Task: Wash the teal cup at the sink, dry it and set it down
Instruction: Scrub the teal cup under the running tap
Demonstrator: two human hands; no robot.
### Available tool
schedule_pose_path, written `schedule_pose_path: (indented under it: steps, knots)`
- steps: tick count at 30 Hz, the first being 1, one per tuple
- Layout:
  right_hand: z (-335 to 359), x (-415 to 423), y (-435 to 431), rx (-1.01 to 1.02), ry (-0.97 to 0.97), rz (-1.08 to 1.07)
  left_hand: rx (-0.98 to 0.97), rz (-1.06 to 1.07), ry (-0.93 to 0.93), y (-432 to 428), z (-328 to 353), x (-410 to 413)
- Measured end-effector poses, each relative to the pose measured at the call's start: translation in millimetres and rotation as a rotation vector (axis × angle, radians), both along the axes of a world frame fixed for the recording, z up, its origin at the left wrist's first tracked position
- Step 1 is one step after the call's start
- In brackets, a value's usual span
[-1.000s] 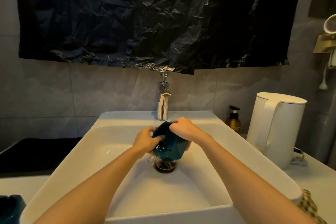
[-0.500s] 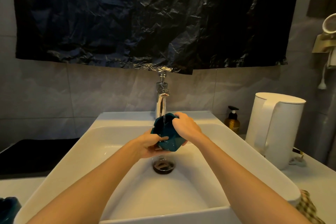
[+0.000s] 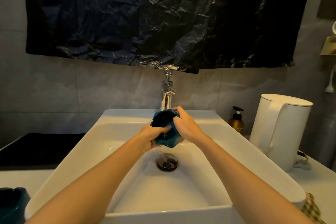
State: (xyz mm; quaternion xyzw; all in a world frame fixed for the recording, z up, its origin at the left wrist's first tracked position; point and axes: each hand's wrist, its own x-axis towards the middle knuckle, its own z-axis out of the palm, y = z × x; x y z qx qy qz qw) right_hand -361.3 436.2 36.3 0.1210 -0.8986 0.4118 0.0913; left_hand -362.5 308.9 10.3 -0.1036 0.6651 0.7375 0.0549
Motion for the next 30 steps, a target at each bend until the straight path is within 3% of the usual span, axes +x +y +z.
schedule_pose_path:
  steps: [10,16,22,24,27,30]
  knots:
    - [-4.0,-1.4,-5.5,-0.104,-0.054,0.126,-0.091,0.268,0.072,0.3,4.3,1.3]
    - [-5.0,-4.2,-2.6,-0.130,-0.025,0.027,-0.032,0.091,0.021,3.5,10.5,8.6]
    - [-4.8,-0.7,-5.0,-0.134,-0.048,0.080,-0.188,0.208,0.119,1.6,6.3,3.4]
    - [-4.4,-0.3,-7.9,-0.086,-0.024,0.060,-0.358,0.250,0.165,-2.8,5.3,1.9]
    - [-4.1,1.8,-8.1,0.049,0.012,-0.033,-0.593,0.145,0.222,-4.4,2.9,1.8]
    - [-3.1,3.3,0.6,0.135,0.058,-0.151,-0.443,-0.092,0.185,-1.6,4.1,4.1]
